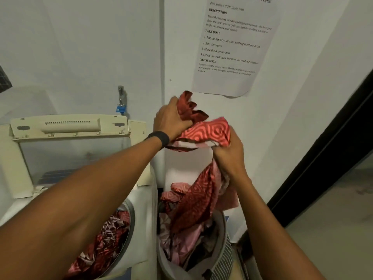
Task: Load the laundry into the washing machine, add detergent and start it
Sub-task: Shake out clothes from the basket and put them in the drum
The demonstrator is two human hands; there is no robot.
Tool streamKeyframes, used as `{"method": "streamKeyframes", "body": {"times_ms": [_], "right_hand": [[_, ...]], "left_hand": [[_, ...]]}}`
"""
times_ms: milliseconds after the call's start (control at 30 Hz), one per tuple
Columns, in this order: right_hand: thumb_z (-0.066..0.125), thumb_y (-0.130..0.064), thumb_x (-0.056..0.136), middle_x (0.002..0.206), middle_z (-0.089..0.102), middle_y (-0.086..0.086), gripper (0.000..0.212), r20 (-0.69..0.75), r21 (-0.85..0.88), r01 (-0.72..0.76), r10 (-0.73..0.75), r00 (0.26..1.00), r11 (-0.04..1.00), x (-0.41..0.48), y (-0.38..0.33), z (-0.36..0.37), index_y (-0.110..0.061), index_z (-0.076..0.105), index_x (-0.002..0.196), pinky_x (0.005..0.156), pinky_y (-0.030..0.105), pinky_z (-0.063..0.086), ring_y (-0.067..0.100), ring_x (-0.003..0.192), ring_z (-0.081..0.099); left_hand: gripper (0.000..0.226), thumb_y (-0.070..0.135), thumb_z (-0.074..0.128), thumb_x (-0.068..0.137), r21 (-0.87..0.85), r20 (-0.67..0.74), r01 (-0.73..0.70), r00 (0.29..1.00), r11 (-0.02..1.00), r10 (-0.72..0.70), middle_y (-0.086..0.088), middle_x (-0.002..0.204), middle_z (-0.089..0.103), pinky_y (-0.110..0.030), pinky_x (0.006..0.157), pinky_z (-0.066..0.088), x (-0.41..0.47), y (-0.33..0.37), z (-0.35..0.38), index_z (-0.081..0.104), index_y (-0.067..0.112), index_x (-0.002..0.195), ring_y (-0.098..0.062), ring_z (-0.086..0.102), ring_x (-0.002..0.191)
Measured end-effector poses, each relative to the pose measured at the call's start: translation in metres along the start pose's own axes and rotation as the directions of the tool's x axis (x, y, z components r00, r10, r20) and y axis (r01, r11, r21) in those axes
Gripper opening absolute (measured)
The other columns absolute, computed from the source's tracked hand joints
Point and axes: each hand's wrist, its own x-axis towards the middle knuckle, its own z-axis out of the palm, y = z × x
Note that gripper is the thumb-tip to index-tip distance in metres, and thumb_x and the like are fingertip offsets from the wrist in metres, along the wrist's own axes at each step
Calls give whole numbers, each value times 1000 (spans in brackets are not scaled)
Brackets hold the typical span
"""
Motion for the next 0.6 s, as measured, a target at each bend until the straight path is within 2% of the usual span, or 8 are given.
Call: {"method": "streamKeyframes", "body": {"times_ms": [100, 200, 300, 367, 433, 500, 533, 600], "right_hand": [[61, -26, 91, 118, 67, -10, 35, 51, -58, 40, -37, 998, 998, 28, -16, 2, -25, 64, 126, 92, 21, 48, 8, 106, 62], [58, -13, 94, 114, 61, -11, 39, 57, -78, 39, -35, 998, 996, 43, -22, 8, -20, 61, 132, 86, 16, 44, 8, 104, 57], [54, -6, 95, 117, 59, -9, 44, 76, -54, 1, 3, 997, 999, 46, -19, 12, -15, 56, 137, 89, 21, 42, 10, 106, 56], [55, -9, 97, 117, 64, -7, 37, 93, -42, -13, 17, 996, 999, 47, -16, 16, -15, 59, 133, 92, 28, 50, 11, 103, 61], [58, -18, 98, 108, 68, -8, 25, 122, -24, -23, 25, 992, 999, 46, -16, 18, -18, 63, 123, 88, 24, 55, 5, 95, 65], [62, -17, 96, 101, 65, -14, 21, 137, -47, 2, 4, 991, 999, 46, -19, 17, -21, 61, 117, 76, 7, 49, -6, 89, 60], [64, -13, 94, 101, 63, -16, 26, 130, -46, 10, -4, 992, 999, 45, -20, 14, -21, 59, 118, 73, 5, 47, -8, 88, 58], [70, -8, 88, 104, 63, -14, 39, 106, -23, 28, -25, 994, 999, 42, -19, 9, -21, 54, 122, 80, 15, 52, -3, 92, 62]], "left_hand": [[51, 48, 84, 80, -281, 96, 27, 995, 959, 0, 5, 102, 71, -35, 83, 56, -12, 3, 14, 56, 19, 110, -14, 67, 91], [47, 40, 80, 88, -532, 208, 149, 977, 833, -43, 3, 114, 70, -42, 101, 55, -20, 11, 18, 56, 17, 122, -13, 68, 104], [76, 65, 72, 80, -655, 424, 335, 905, 677, -38, -3, 124, 70, -43, 104, 54, -26, 15, 17, 52, 17, 136, -19, 71, 111], [95, 68, 80, 73, -616, 478, 339, 878, 711, -5, -7, 130, 66, -43, 106, 53, -30, 15, 18, 46, 14, 143, -21, 69, 115], [105, 60, 90, 65, -541, 449, 312, 892, 781, -45, -2, 133, 61, -39, 106, 53, -37, 16, 21, 39, 15, 146, -18, 65, 118], [108, 59, 93, 54, -587, 361, 304, 928, 750, -94, 1, 128, 64, -36, 101, 55, -39, 14, 26, 44, 19, 142, -15, 66, 114], [104, 58, 92, 53, -627, 321, 289, 942, 724, -99, 2, 126, 67, -34, 99, 56, -39, 14, 28, 48, 21, 140, -13, 68, 112], [90, 51, 91, 60, -667, 247, 256, 962, 699, -116, 4, 122, 70, -32, 96, 57, -39, 13, 31, 54, 23, 137, -11, 70, 109]]}}
